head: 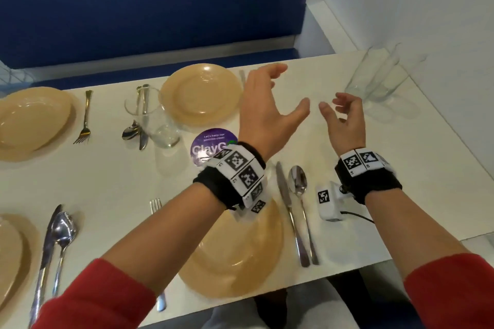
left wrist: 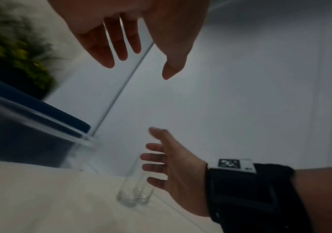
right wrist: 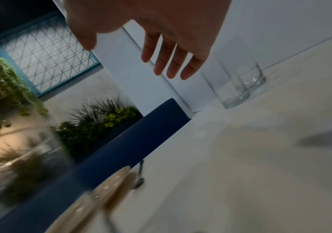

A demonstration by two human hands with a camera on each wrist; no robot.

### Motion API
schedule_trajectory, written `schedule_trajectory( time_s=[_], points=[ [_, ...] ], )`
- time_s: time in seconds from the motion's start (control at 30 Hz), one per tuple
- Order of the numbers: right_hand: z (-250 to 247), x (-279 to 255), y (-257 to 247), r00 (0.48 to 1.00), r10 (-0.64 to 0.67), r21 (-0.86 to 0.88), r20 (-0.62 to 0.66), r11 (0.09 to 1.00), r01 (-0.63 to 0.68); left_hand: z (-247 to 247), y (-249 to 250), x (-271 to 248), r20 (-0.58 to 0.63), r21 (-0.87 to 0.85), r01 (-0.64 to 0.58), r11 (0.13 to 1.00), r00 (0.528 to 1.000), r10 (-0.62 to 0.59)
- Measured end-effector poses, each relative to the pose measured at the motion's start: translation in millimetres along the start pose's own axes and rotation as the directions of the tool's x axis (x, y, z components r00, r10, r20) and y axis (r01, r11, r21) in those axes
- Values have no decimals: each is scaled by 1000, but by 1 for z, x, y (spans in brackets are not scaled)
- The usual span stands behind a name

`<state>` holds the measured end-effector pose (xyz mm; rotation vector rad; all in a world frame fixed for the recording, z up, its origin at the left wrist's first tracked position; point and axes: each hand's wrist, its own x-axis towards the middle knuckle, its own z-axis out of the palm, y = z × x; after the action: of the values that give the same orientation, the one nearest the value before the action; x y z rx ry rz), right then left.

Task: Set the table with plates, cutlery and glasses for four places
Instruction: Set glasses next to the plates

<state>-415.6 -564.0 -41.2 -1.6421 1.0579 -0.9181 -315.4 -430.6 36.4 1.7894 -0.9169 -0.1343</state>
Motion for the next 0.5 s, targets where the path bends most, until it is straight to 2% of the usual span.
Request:
schedule_trajectory(
  time_s=[0.1,0.2,0.37,0.5],
  points=[
    [-45,39,26,997,67,-112,-29,991,-70,70,14,17,161,-1,-21,1000,987,21],
    [-99,85,52,986,155,-205,-58,965,-164,148,10,41,270,24,82,996,959,-85],
    [-160,174,85,962,262,-297,-74,915,-272,250,-6,93,299,22,334,942,897,-325],
    [-161,227,96,939,342,-249,30,913,-324,294,-25,116,314,69,374,925,872,-376]
  ],
)
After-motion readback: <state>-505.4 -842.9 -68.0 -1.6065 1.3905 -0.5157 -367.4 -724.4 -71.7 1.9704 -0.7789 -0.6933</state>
